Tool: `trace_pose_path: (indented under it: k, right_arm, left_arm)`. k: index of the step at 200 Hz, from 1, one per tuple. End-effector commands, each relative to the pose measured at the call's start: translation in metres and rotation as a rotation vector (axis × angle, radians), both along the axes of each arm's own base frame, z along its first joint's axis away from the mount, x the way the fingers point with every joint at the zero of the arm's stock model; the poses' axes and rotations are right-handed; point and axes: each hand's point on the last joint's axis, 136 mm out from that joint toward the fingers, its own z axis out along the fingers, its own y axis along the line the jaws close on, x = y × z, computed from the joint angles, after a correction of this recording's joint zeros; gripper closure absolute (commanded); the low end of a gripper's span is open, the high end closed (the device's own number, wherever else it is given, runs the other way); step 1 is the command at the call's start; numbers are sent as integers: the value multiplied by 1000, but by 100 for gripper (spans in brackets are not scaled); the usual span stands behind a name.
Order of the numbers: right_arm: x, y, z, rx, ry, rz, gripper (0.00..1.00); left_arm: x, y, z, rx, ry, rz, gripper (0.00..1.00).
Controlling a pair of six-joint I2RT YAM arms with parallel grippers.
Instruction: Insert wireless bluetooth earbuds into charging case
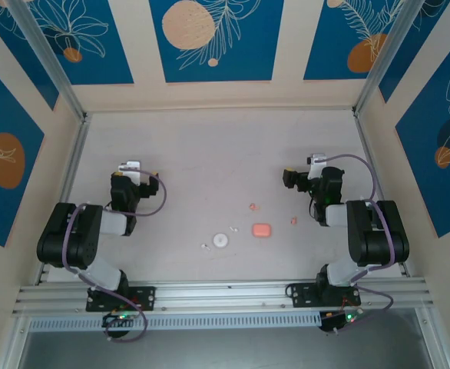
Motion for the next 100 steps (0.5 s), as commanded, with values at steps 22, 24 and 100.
trace_pose_path:
  k: [22,24,100]
  right_arm:
    - [-4,1,2,5,3,-12,1]
    - [-4,1,2,6,3,-12,1]
    - [-4,1,2,6,3,-12,1]
  left_arm:
    - [-3,3,2,9,0,-12,0]
    - [-3,3,2,9,0,-12,0]
    - [-3,-3,1,8,9,-46,0]
